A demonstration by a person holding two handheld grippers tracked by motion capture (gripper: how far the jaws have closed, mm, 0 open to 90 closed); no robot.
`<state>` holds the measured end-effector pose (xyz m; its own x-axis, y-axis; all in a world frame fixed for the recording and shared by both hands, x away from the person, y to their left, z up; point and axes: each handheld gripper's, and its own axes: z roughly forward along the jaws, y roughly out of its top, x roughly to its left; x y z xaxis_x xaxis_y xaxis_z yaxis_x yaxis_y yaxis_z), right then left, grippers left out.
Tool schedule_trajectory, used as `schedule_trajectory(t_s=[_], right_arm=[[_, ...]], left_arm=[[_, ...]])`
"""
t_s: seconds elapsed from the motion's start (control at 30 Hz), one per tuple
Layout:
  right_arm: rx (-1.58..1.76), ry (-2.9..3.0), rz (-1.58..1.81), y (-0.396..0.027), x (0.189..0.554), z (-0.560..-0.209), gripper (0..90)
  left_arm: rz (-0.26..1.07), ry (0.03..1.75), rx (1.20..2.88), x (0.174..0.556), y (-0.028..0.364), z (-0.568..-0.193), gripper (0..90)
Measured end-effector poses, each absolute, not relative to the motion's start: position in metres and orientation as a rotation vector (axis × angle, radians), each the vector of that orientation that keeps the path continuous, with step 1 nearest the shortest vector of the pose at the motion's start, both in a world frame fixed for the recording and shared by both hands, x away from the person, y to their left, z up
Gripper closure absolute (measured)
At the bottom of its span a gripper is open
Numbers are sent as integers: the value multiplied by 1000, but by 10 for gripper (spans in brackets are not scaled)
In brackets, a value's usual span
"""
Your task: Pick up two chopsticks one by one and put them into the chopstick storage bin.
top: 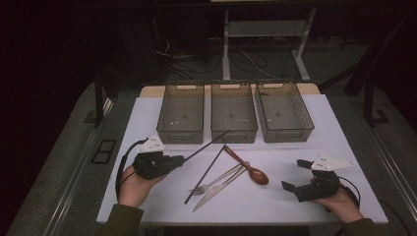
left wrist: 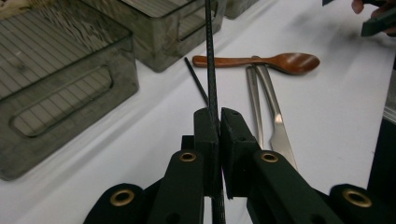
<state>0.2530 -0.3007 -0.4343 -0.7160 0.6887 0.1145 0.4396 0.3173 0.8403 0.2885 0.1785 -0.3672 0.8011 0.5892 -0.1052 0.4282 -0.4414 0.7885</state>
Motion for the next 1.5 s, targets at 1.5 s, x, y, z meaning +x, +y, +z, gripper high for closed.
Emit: schedule_trajectory(t_s=[1.5], right_arm=[[1026, 2336, 1348, -299, 254, -440, 1]], left_arm=[[387, 1018, 2008, 418, 181, -337, 848]])
